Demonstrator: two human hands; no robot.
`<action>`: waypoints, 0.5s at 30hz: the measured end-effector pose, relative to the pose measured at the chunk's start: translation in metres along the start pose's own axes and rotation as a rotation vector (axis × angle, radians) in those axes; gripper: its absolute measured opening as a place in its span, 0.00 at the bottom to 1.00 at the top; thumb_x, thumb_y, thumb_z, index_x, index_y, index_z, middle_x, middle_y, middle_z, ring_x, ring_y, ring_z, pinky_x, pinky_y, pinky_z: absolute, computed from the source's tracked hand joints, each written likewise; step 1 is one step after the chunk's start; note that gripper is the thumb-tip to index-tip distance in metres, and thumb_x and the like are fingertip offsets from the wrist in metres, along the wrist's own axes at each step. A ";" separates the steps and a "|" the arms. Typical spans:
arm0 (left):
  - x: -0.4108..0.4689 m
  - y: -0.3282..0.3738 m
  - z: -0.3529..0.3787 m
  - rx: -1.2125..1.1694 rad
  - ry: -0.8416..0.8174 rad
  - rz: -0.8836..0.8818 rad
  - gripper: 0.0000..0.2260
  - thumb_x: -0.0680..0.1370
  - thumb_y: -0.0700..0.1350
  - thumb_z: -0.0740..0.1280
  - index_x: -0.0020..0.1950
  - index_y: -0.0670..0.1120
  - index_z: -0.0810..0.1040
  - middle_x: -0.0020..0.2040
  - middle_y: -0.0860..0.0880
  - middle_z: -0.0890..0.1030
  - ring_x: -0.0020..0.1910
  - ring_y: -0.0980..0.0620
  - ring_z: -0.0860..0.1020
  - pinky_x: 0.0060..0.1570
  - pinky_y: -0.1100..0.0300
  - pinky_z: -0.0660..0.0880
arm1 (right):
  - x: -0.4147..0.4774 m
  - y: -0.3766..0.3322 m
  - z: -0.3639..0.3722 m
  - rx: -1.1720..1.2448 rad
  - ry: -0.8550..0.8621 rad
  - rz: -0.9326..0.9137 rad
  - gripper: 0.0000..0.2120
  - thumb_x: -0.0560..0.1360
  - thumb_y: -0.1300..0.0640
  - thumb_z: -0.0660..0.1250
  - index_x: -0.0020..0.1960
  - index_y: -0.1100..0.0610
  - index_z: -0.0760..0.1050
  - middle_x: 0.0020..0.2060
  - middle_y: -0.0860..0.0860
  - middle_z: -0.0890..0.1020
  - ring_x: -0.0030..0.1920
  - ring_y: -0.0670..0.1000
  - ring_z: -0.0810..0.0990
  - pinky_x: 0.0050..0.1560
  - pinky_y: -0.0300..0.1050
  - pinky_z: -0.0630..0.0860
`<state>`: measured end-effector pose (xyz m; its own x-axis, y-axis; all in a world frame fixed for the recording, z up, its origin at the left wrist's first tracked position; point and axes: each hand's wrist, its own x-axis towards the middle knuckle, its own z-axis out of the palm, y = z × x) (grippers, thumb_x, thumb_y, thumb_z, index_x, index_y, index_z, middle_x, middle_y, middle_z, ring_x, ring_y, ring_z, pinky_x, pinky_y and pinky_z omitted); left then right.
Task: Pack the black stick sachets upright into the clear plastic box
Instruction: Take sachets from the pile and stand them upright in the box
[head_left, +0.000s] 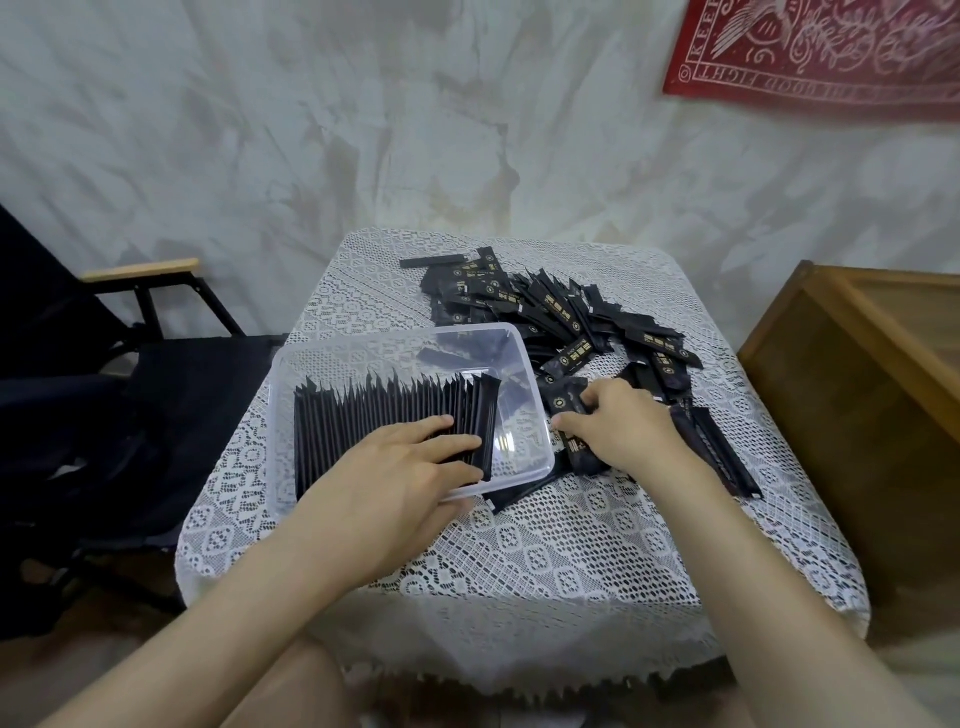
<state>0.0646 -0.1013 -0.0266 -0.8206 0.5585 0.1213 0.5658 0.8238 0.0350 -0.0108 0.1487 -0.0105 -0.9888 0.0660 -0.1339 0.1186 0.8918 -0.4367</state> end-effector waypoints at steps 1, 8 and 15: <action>0.000 0.000 -0.001 -0.002 -0.005 -0.003 0.20 0.80 0.60 0.57 0.67 0.57 0.79 0.73 0.56 0.73 0.76 0.51 0.66 0.71 0.49 0.70 | -0.001 -0.001 -0.001 -0.004 0.005 0.004 0.18 0.77 0.42 0.70 0.51 0.57 0.77 0.40 0.51 0.81 0.45 0.56 0.80 0.47 0.50 0.77; 0.000 0.003 -0.004 -0.002 -0.011 -0.013 0.19 0.81 0.60 0.59 0.69 0.57 0.78 0.74 0.56 0.71 0.77 0.53 0.64 0.75 0.52 0.65 | -0.003 -0.008 -0.002 0.017 -0.073 0.032 0.12 0.78 0.49 0.71 0.48 0.58 0.74 0.39 0.53 0.79 0.43 0.57 0.78 0.39 0.47 0.72; 0.000 0.002 -0.002 0.007 0.002 -0.007 0.19 0.81 0.60 0.60 0.68 0.57 0.78 0.74 0.56 0.72 0.77 0.52 0.65 0.74 0.53 0.64 | -0.015 -0.010 -0.024 0.041 -0.150 0.041 0.11 0.78 0.52 0.67 0.47 0.61 0.78 0.41 0.54 0.82 0.42 0.56 0.80 0.42 0.46 0.74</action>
<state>0.0658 -0.0995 -0.0248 -0.8243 0.5526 0.1232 0.5596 0.8283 0.0284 0.0007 0.1491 0.0172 -0.9588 0.0317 -0.2823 0.1653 0.8706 -0.4634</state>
